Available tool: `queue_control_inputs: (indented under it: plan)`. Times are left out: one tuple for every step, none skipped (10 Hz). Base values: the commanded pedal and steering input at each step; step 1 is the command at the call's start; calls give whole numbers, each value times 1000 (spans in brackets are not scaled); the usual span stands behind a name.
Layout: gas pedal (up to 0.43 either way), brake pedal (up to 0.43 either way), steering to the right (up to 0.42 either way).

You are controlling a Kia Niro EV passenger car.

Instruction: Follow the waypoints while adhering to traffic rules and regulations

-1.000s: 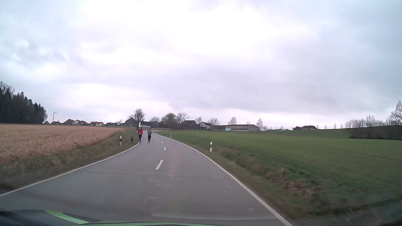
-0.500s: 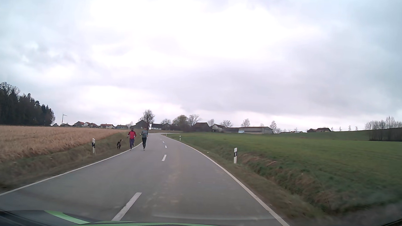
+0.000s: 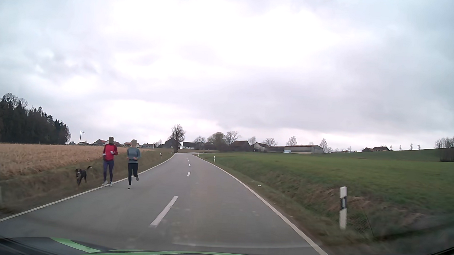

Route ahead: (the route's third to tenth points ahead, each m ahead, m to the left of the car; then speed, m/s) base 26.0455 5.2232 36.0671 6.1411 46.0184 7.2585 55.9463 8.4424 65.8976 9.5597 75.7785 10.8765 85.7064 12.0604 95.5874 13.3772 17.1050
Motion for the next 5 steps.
queue_control_inputs:
  plan:
    - [280,0,-24]
    - [280,0,-24]
    - [280,0,-24]
    - [280,0,-24]
    - [287,0,-24]
